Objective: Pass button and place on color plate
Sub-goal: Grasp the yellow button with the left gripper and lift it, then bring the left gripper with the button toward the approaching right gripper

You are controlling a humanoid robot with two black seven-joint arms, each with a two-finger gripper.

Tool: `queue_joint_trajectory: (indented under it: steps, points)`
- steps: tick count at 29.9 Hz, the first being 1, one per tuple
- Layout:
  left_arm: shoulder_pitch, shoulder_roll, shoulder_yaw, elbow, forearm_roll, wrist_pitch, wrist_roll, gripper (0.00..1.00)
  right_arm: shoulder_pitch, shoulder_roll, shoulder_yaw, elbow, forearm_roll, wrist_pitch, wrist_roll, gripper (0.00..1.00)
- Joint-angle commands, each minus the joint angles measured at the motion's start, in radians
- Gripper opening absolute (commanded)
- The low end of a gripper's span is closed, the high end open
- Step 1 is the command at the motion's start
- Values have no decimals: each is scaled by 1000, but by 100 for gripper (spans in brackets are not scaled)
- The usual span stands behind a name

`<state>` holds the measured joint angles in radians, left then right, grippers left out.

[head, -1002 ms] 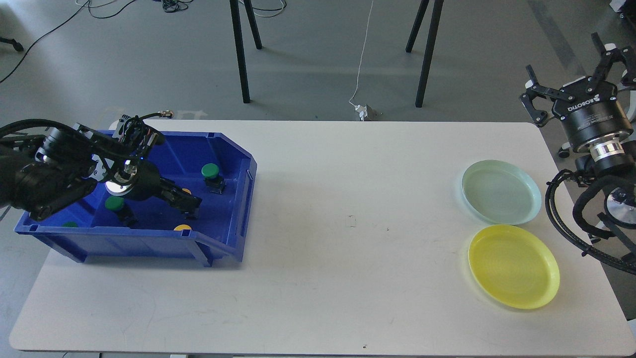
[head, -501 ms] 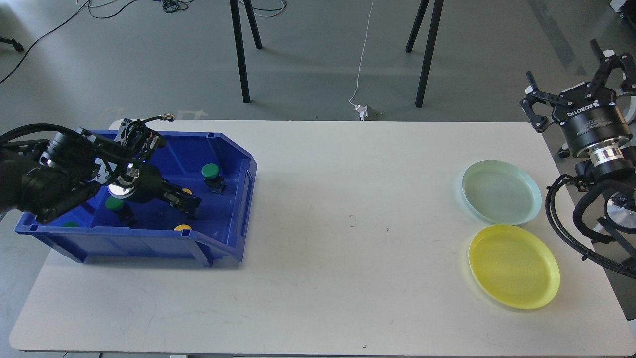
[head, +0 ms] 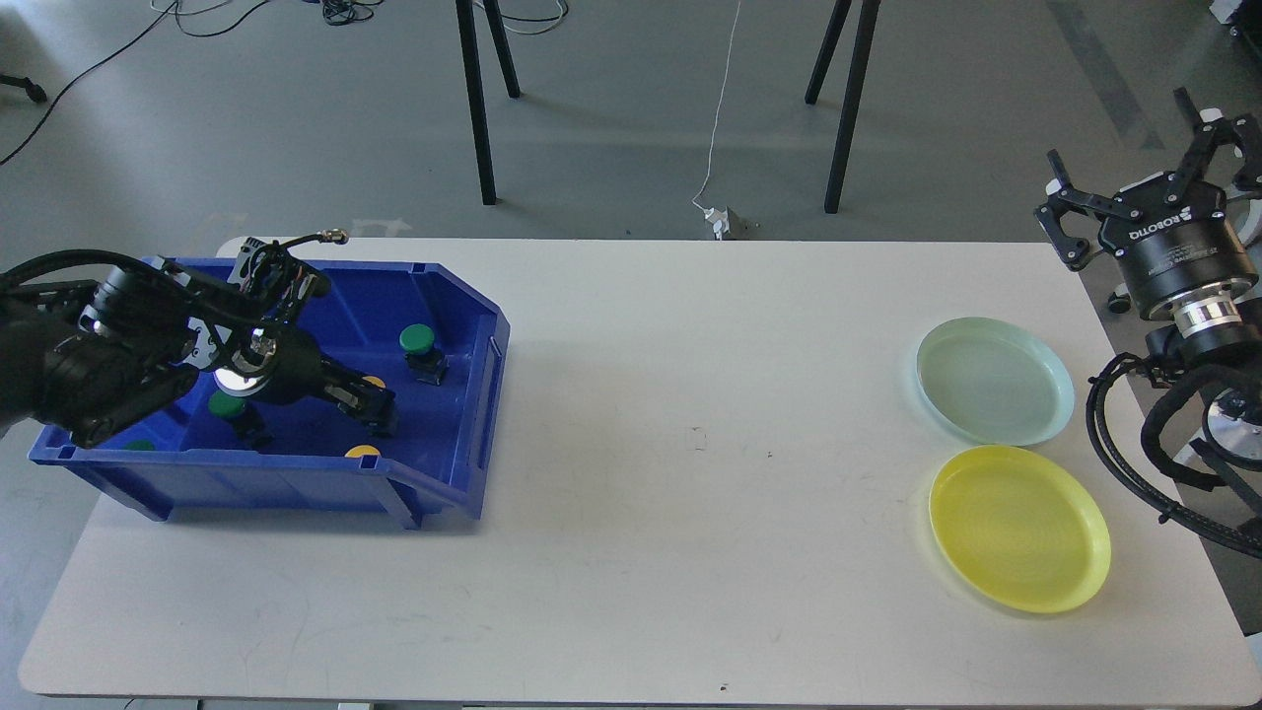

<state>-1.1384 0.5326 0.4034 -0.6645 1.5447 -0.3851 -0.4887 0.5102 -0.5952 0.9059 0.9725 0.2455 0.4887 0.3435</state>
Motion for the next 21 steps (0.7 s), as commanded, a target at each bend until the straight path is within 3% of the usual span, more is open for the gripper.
queue_joint_trajectory:
  steps: [1, 6, 8, 14, 18, 21]
  points:
    - [-17, 17, -3, -12, -3, 0, 0, 9, -2, -2, -1, 0, 0, 0, 0, 100]
    - [-82, 185, -47, -127, -11, 11, 0, 9, -12, -37, -7, 8, -2, 0, -20, 100]
    - [-106, 271, -125, -234, -12, 26, 0, 9, -25, -41, -4, -1, 0, 0, -47, 100]
    - [-92, 518, -392, -564, -49, -14, 0, 9, -21, -14, 8, -83, 14, 0, -47, 100]
    - [-73, 538, -471, -716, -334, -12, 0, 9, -73, 3, 54, -37, 18, 0, 2, 100]
    - [-70, 468, -505, -780, -492, 0, 0, 9, -124, -43, 76, 92, 5, 0, 19, 100]
